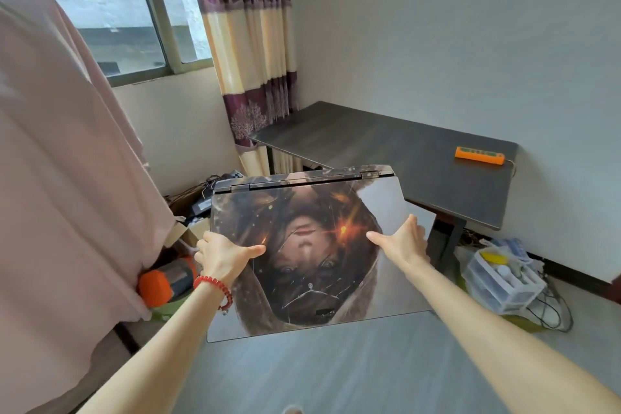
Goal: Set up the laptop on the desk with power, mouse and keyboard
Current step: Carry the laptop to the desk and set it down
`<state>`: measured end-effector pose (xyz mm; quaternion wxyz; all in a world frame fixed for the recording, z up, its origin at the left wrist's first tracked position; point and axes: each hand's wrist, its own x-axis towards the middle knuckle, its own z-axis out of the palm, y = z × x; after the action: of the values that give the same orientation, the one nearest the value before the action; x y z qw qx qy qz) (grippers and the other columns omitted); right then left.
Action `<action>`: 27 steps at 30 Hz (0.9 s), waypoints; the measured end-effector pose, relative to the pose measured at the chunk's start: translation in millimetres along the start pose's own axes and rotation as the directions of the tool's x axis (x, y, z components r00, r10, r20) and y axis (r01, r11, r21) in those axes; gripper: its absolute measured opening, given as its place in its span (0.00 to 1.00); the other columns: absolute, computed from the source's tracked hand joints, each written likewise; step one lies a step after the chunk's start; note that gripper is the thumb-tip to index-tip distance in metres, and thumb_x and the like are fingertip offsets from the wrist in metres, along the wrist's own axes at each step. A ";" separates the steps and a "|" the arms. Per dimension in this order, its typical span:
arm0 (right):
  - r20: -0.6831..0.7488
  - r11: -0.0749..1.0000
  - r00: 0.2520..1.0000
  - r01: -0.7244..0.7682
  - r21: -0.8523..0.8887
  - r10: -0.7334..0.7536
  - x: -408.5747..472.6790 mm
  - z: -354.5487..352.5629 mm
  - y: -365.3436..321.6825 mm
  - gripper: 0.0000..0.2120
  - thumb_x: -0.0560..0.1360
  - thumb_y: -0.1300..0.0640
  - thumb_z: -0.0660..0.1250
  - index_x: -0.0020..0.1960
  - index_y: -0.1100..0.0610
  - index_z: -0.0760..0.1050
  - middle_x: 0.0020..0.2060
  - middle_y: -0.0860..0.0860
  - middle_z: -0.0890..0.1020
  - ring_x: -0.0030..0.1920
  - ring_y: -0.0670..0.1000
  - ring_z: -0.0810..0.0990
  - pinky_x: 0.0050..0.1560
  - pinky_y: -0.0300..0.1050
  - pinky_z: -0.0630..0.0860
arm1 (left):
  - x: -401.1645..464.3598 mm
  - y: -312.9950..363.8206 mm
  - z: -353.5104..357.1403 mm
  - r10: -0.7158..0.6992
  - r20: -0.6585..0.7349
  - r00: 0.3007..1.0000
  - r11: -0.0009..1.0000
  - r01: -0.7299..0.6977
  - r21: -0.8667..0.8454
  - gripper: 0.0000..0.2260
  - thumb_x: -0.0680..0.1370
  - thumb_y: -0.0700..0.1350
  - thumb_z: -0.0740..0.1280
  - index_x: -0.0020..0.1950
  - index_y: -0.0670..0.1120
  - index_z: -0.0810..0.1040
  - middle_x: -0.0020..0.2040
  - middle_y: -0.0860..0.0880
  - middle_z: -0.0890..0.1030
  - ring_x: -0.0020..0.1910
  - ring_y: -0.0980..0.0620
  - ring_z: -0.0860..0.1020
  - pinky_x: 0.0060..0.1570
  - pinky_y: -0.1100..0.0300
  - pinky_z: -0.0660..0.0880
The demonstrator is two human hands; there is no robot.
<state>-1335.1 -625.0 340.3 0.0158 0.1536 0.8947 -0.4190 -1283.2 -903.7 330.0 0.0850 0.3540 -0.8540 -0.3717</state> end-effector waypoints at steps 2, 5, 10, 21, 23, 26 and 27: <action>0.001 1.000 1.000 0.003 0.016 -0.003 42.7 21.8 -23.9 0.44 0.67 0.46 0.73 0.71 0.60 0.52 0.69 0.61 0.63 0.67 0.64 0.65 0.65 0.64 0.65 | 53.1 16.6 15.1 0.016 0.010 1.000 1.000 -0.016 -0.003 0.48 0.60 0.58 0.78 0.69 0.38 0.58 0.68 0.38 0.65 0.66 0.38 0.65 0.65 0.42 0.68; -0.019 0.999 1.000 -0.016 0.036 0.017 118.5 54.3 -67.0 0.45 0.67 0.47 0.73 0.72 0.61 0.51 0.70 0.61 0.61 0.68 0.64 0.64 0.66 0.63 0.65 | 148.0 51.6 36.2 0.038 0.024 0.999 0.999 -0.038 -0.006 0.46 0.59 0.58 0.78 0.67 0.38 0.61 0.65 0.38 0.67 0.63 0.39 0.67 0.61 0.44 0.71; -0.083 0.996 0.994 -0.068 0.065 0.073 224.8 67.4 -120.1 0.44 0.67 0.48 0.73 0.72 0.61 0.51 0.70 0.61 0.61 0.68 0.63 0.64 0.65 0.62 0.65 | 264.8 141.9 72.8 0.101 0.088 0.991 0.995 -0.100 -0.024 0.47 0.59 0.54 0.80 0.67 0.36 0.59 0.66 0.37 0.65 0.65 0.38 0.64 0.63 0.44 0.67; -0.146 0.937 0.926 -0.342 0.077 0.349 510.5 82.9 -116.4 0.42 0.66 0.47 0.74 0.69 0.61 0.56 0.67 0.61 0.65 0.64 0.64 0.69 0.61 0.63 0.70 | 465.4 307.4 288.6 0.148 0.351 0.925 0.971 -0.203 0.125 0.45 0.60 0.58 0.78 0.66 0.37 0.61 0.63 0.37 0.68 0.62 0.38 0.68 0.64 0.45 0.68; -0.138 0.918 0.908 -0.387 0.090 0.396 565.8 82.9 -118.5 0.42 0.66 0.46 0.74 0.70 0.61 0.56 0.67 0.61 0.65 0.64 0.64 0.69 0.61 0.63 0.70 | 501.7 343.5 327.6 0.148 0.382 0.912 0.967 -0.215 0.139 0.44 0.60 0.59 0.77 0.65 0.37 0.62 0.62 0.38 0.69 0.61 0.39 0.68 0.63 0.46 0.68; -0.146 0.894 0.882 -0.440 0.090 0.449 643.5 81.5 -127.2 0.44 0.66 0.45 0.73 0.71 0.60 0.55 0.68 0.61 0.65 0.65 0.64 0.68 0.62 0.63 0.70 | 554.5 394.4 378.0 0.132 0.427 0.895 0.958 -0.225 0.177 0.45 0.59 0.59 0.77 0.65 0.37 0.63 0.61 0.38 0.70 0.61 0.39 0.69 0.63 0.46 0.68; -0.145 0.884 0.873 -0.458 0.091 0.466 662.7 82.0 -129.9 0.44 0.66 0.45 0.73 0.71 0.60 0.55 0.68 0.61 0.65 0.65 0.64 0.68 0.62 0.63 0.70 | 567.5 407.1 391.0 0.116 0.442 0.889 0.955 -0.223 0.197 0.45 0.59 0.59 0.78 0.65 0.37 0.63 0.61 0.38 0.70 0.61 0.39 0.69 0.63 0.46 0.68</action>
<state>-2011.9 -591.6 279.8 0.0382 0.3969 0.8187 -0.4132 -2080.4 -865.4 268.6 -0.1150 0.1956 -0.9184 -0.3242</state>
